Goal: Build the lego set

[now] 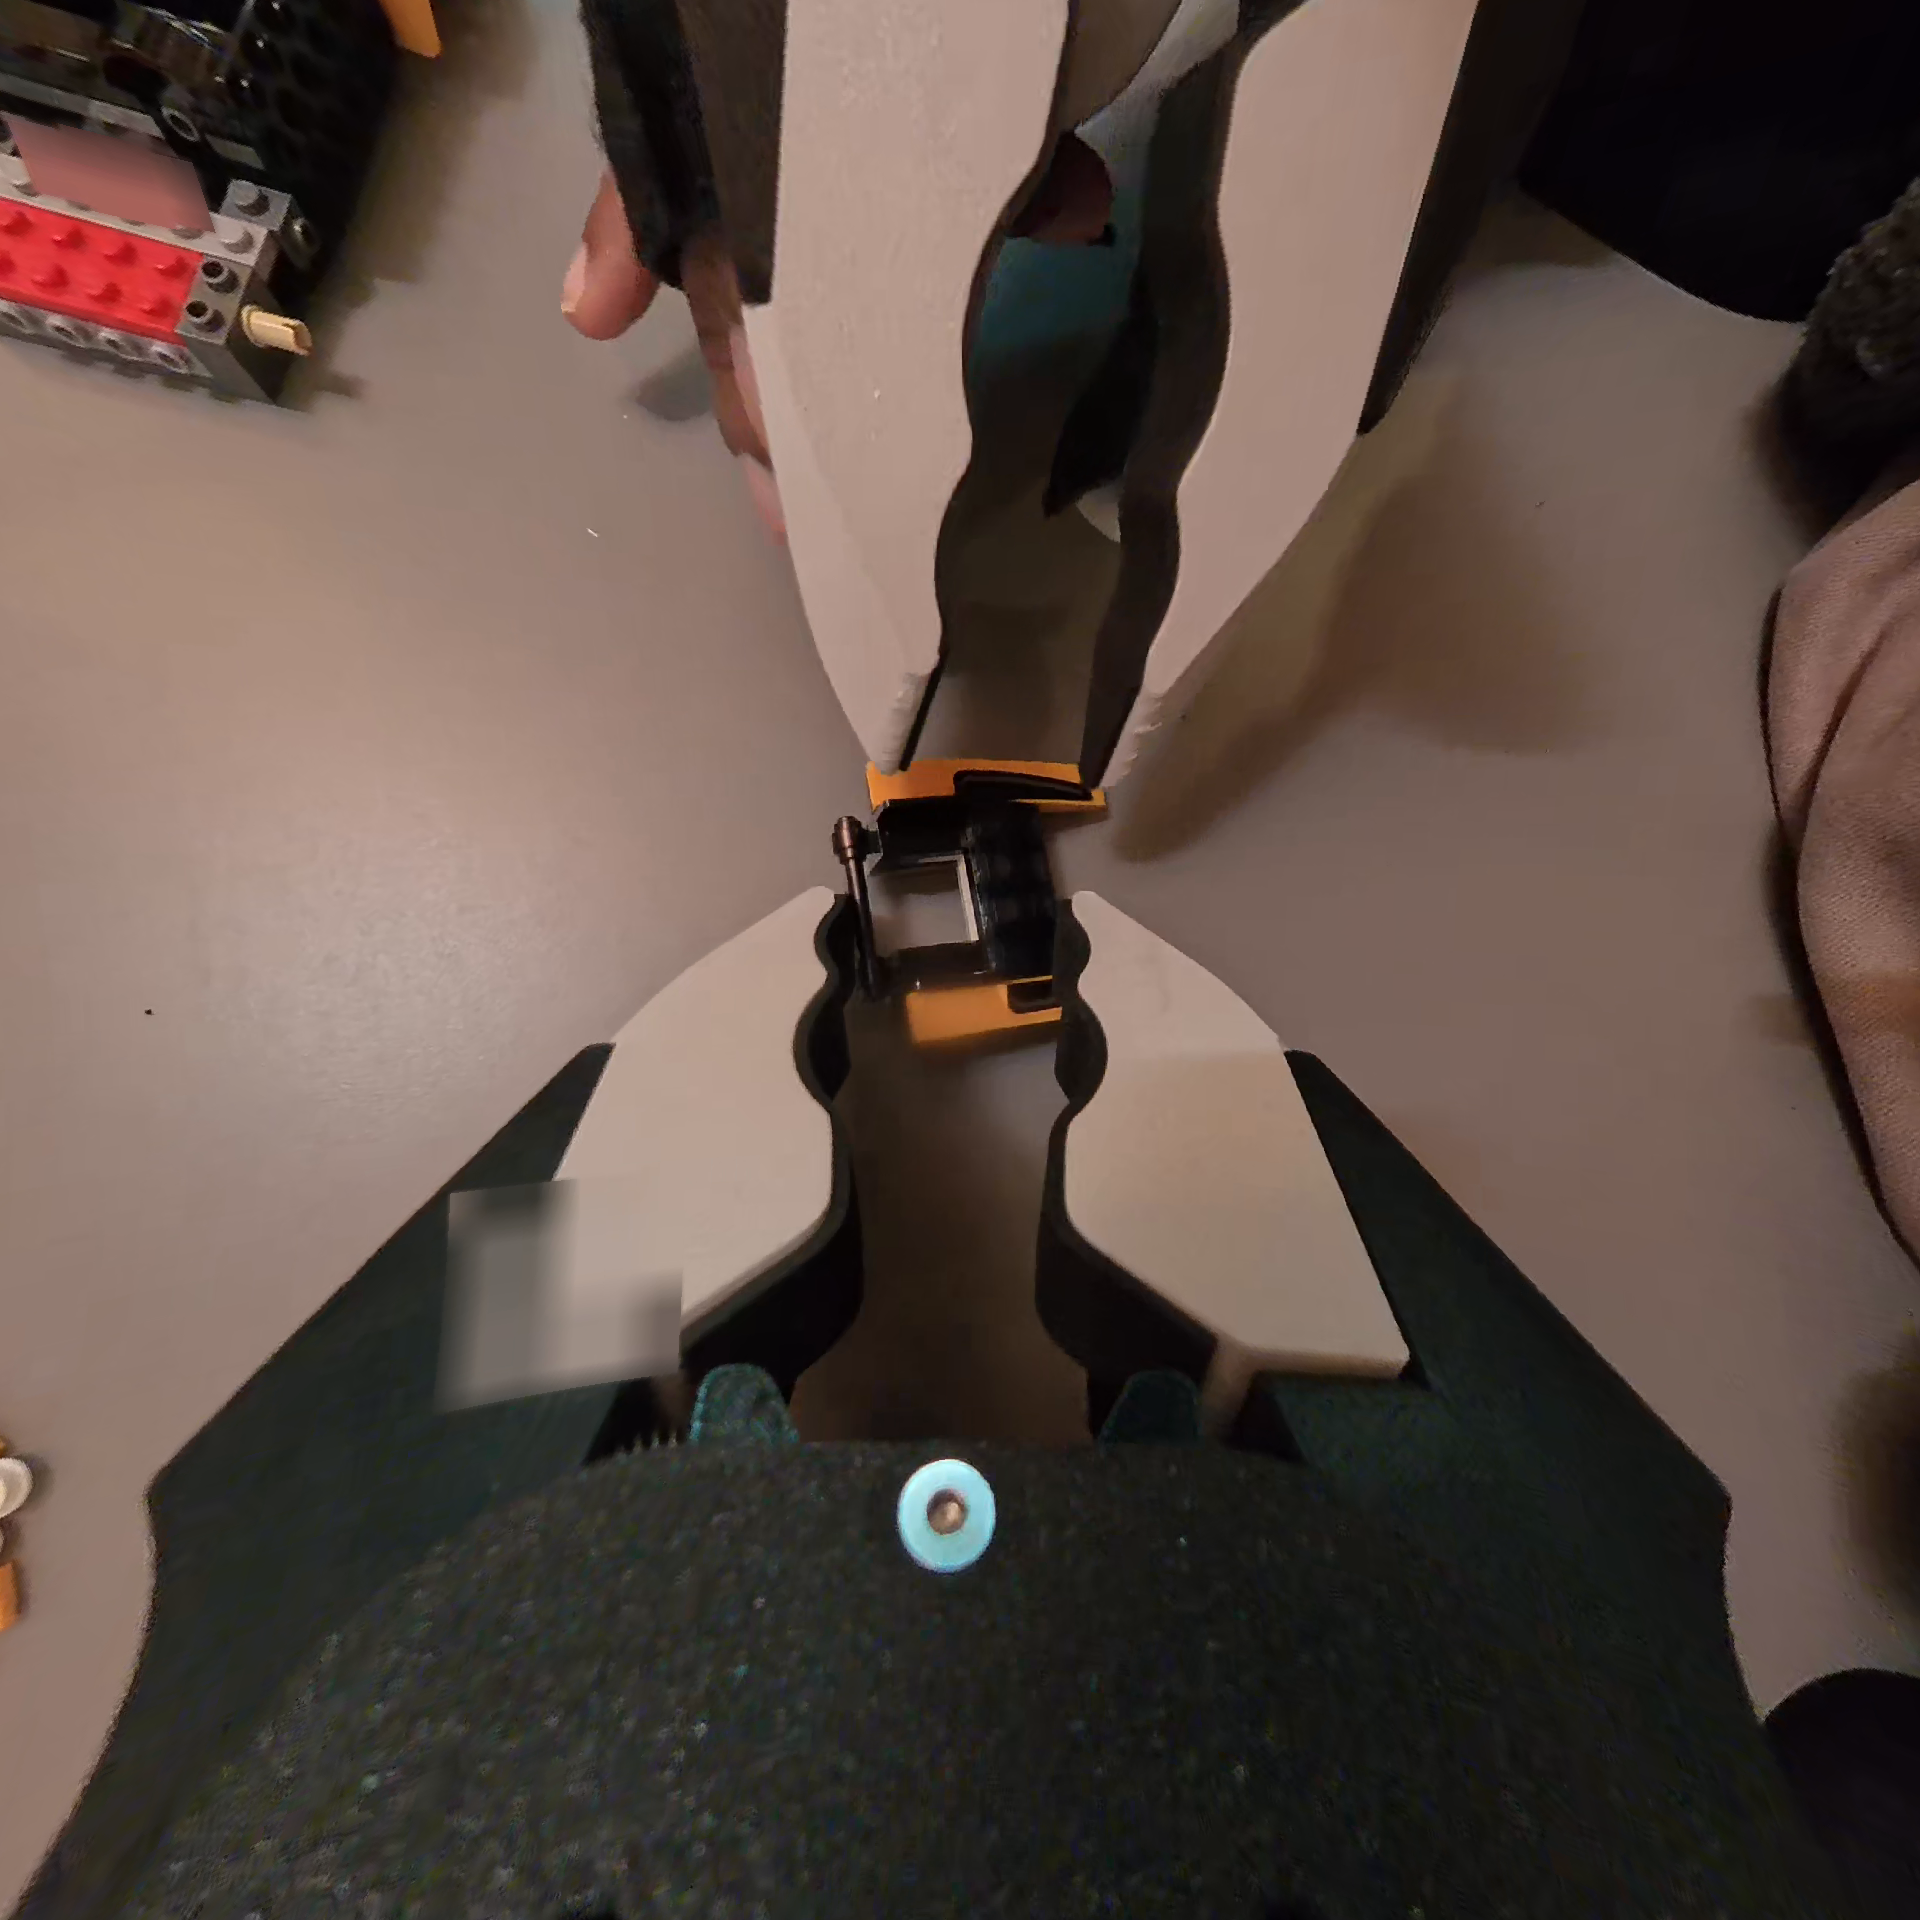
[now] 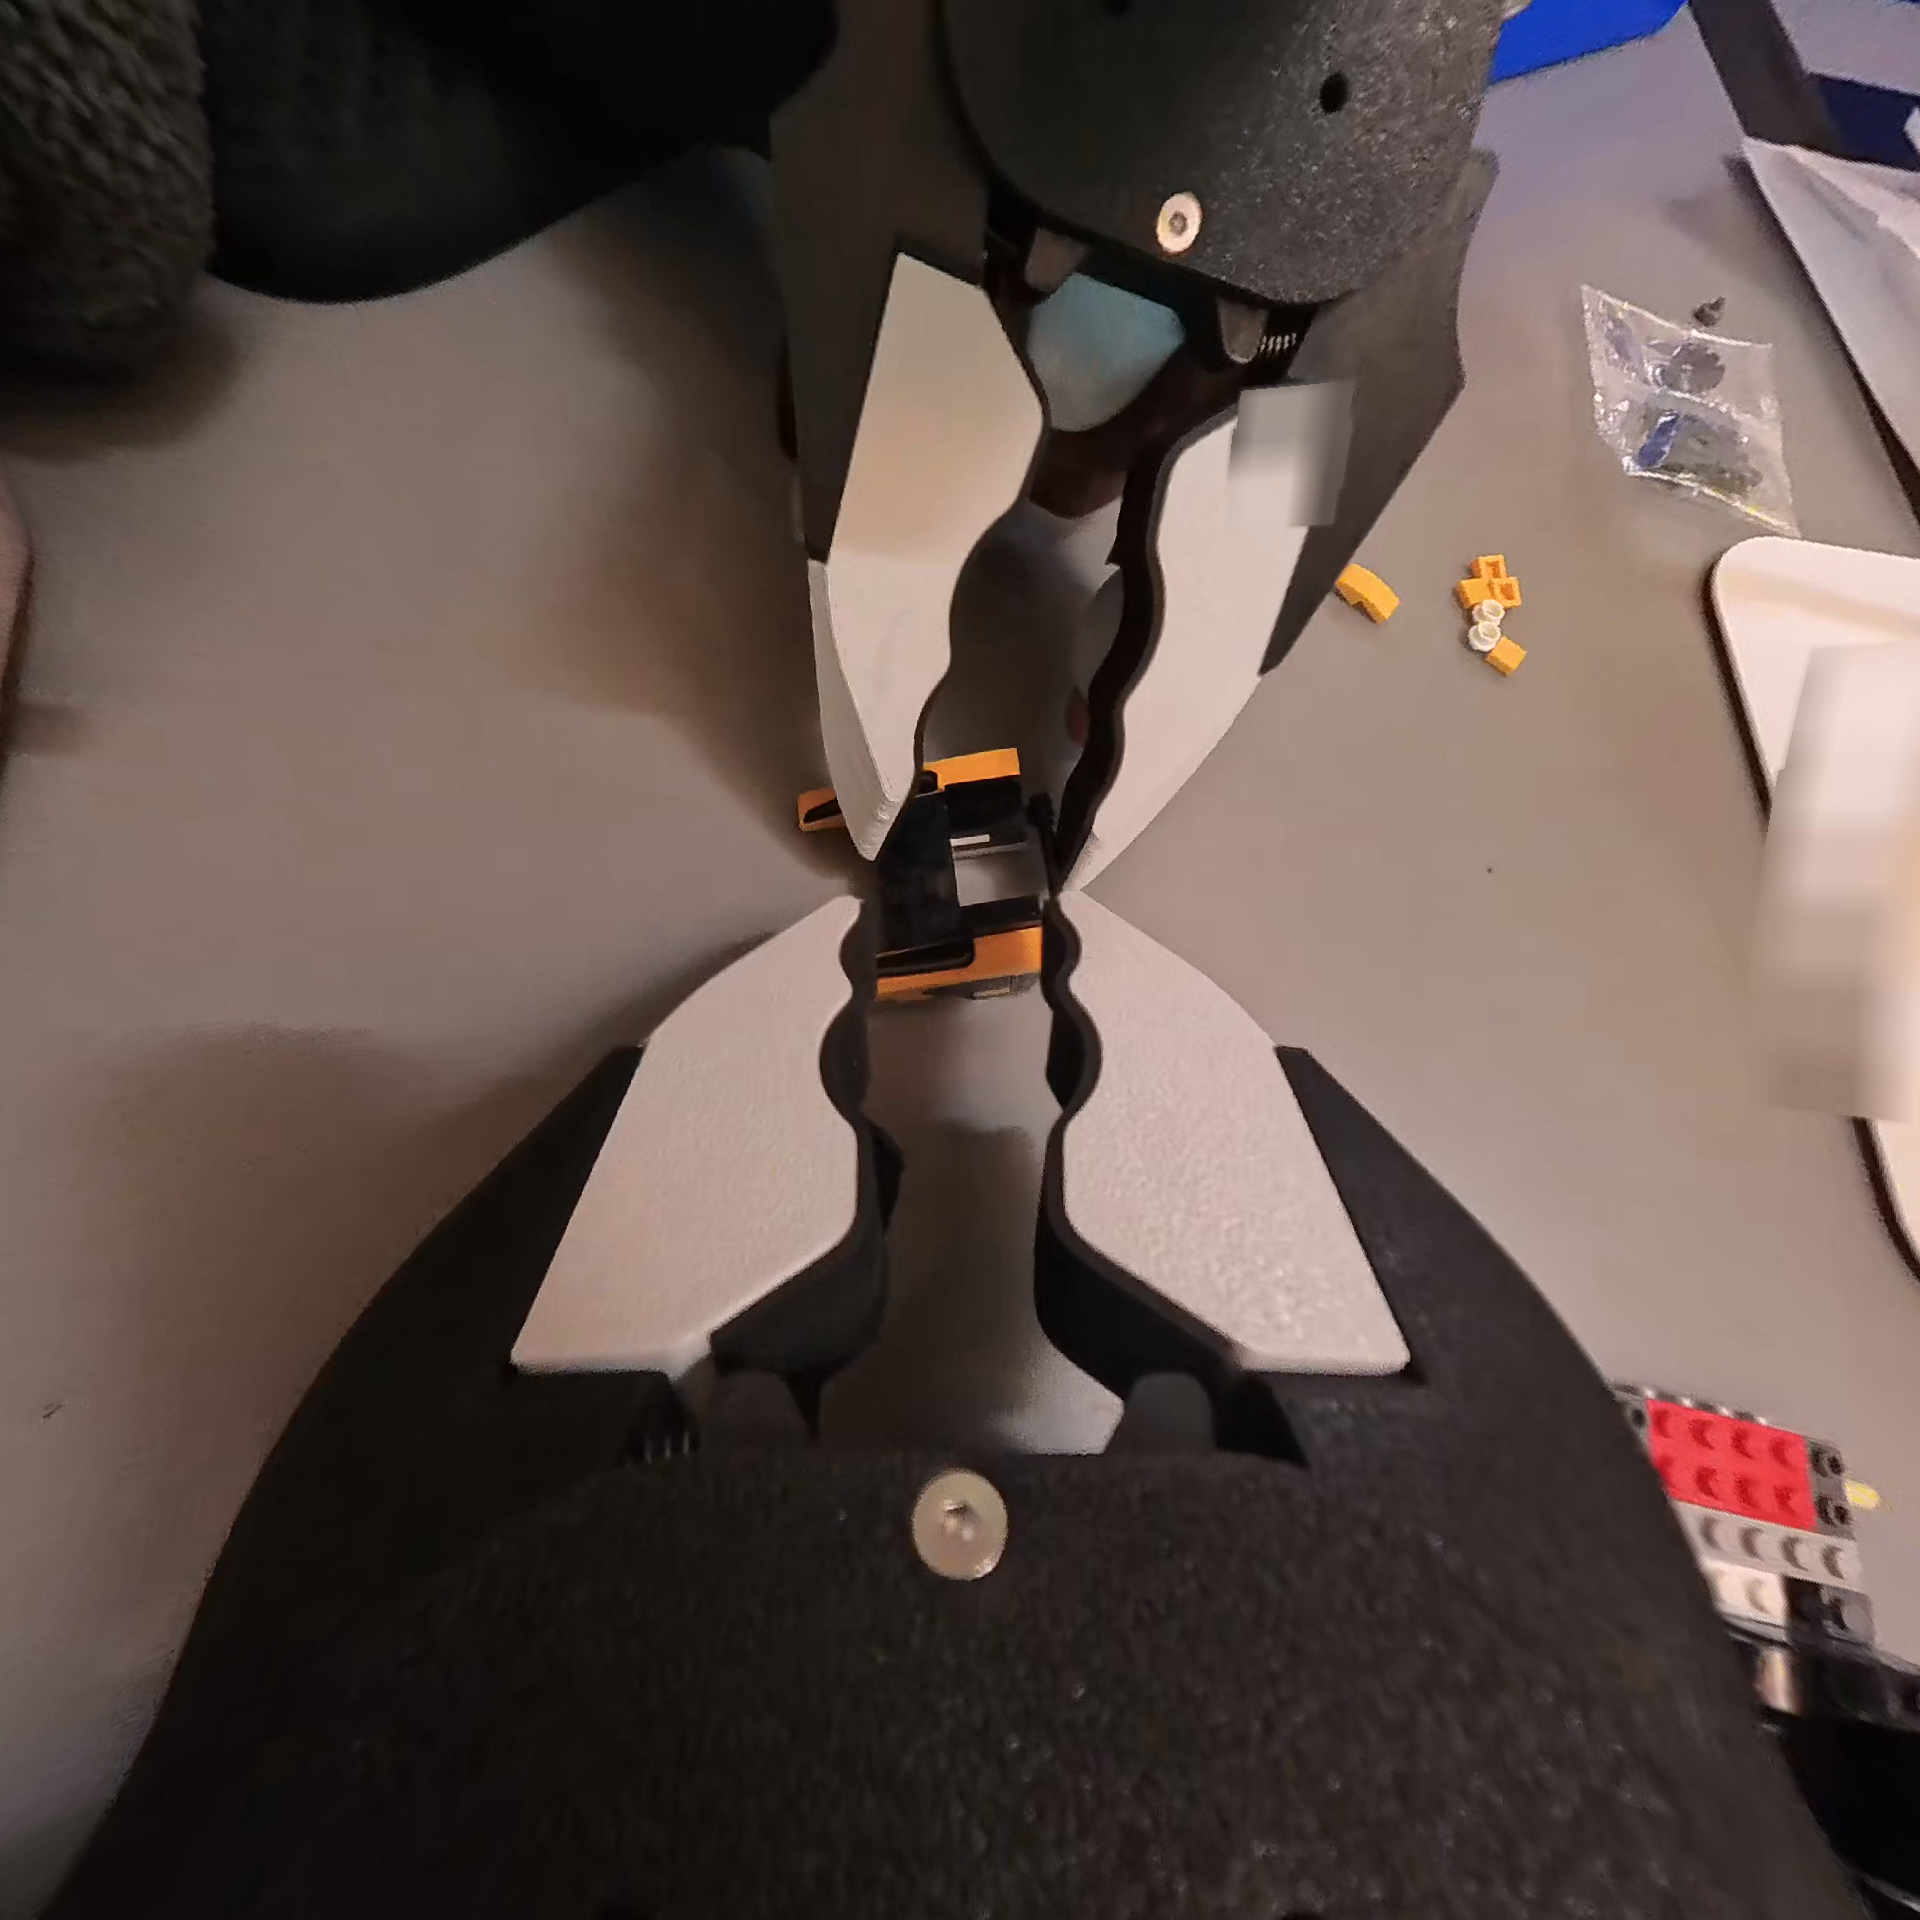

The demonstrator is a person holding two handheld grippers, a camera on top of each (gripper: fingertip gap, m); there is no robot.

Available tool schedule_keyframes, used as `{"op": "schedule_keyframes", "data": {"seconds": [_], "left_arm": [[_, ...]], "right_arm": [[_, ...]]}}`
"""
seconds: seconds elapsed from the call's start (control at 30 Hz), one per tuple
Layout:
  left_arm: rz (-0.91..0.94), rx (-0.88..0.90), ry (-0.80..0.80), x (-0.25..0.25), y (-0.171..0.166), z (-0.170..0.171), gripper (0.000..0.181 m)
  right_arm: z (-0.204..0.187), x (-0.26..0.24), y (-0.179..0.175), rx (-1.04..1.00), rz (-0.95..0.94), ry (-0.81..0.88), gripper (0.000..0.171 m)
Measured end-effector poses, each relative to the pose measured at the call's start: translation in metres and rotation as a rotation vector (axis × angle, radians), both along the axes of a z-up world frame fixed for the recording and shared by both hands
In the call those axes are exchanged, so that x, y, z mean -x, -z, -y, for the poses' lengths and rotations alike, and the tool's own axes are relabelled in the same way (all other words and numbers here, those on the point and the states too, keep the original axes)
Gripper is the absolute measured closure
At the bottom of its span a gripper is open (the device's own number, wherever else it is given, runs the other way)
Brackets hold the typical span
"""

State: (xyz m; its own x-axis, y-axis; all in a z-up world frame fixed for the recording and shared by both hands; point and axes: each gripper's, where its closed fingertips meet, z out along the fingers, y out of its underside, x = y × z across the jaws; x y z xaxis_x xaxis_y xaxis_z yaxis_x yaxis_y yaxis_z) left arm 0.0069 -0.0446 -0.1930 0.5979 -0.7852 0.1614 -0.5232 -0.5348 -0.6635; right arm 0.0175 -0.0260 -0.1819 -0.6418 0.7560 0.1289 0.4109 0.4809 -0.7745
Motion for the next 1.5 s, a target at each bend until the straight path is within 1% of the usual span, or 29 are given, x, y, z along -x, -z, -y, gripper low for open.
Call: {"op": "schedule_keyframes", "data": {"seconds": [0.13, 0.3, 0.57, 0.7, 0.87, 1.07, 1.5], "left_arm": [[0.0, -0.002, 0.014, -0.001, 0.0, 0.0, 0.145], [0.0, -0.009, 0.033, -0.001, 0.0, 0.0, 0.145], [0.025, -0.011, 0.053, -0.002, 0.001, -0.001, 0.145], [0.035, -0.01, 0.056, -0.002, 0.004, -0.004, 0.145], [0.041, -0.012, 0.059, -0.002, 0.006, -0.008, 0.145], [0.045, -0.016, 0.06, -0.002, 0.008, -0.011, 0.145], [0.049, -0.018, 0.066, -0.003, 0.007, -0.007, 0.146]], "right_arm": [[0.001, -0.001, 0.011, -0.055, 0.038, -0.008, 0.139], [0.003, -0.003, 0.01, -0.044, 0.065, -0.014, 0.136], [0.004, -0.01, 0.011, -0.026, 0.107, -0.031, 0.123], [-0.001, -0.014, 0.012, -0.047, 0.124, -0.023, 0.119], [-0.001, -0.011, 0.01, -0.052, 0.103, -0.015, 0.115], [-0.009, -0.002, 0.008, -0.044, 0.057, 0.039, 0.124], [-0.002, -0.001, 0.019, -0.081, 0.077, 0.025, 0.122]]}}
